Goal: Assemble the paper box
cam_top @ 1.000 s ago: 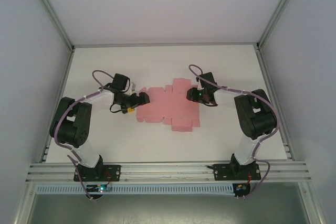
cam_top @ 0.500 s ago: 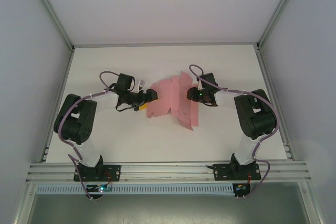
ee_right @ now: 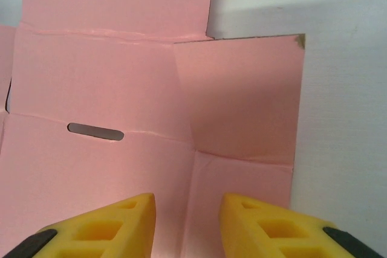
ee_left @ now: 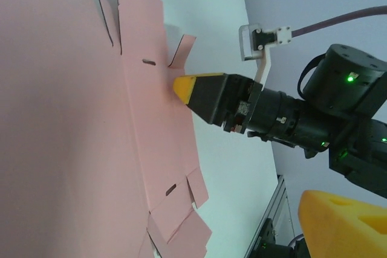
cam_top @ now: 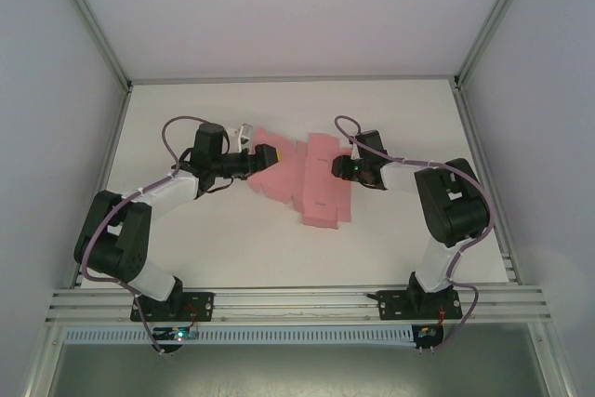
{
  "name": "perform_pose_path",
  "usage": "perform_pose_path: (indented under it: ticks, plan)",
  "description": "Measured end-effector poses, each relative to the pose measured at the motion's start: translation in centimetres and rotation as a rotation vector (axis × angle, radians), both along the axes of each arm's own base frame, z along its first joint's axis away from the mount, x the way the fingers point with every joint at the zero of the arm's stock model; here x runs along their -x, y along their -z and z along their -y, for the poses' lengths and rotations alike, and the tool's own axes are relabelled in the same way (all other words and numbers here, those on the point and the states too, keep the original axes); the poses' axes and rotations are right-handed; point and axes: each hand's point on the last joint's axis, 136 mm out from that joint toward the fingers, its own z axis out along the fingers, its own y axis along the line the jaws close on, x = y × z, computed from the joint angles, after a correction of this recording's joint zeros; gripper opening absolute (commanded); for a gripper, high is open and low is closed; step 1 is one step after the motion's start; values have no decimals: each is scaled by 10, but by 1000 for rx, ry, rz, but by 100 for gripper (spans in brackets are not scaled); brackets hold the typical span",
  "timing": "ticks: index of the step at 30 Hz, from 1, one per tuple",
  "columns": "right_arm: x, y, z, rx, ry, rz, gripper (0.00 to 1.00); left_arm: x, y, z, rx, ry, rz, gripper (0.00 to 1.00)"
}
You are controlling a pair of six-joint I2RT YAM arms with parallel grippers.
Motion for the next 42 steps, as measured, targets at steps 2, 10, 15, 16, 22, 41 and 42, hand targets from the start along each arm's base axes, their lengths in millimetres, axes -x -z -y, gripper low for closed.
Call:
perform_pose_path:
  ticks: [2,10,15,16,22,41,42]
  plan:
    - [0,0,0,1,-2,4,39,-2,2,-2,-17,-11,7,72]
    - [1,-3,-1,0,-24,26,43,-12,12,-7,-125,-24,34,23]
    - [9,-9,3,-9,-49,15,52,-16,8,-8,-176,4,63,0]
    - [10,-13,5,-26,-55,14,53,-16,6,-7,-182,14,74,0]
    - [4,-69,31,-169,-38,136,83,-13,-22,2,-152,84,187,0]
    - [33,-219,48,-529,-195,619,85,54,-202,12,160,171,735,0]
    - [34,-222,45,-552,-219,622,83,59,-208,11,166,169,756,0]
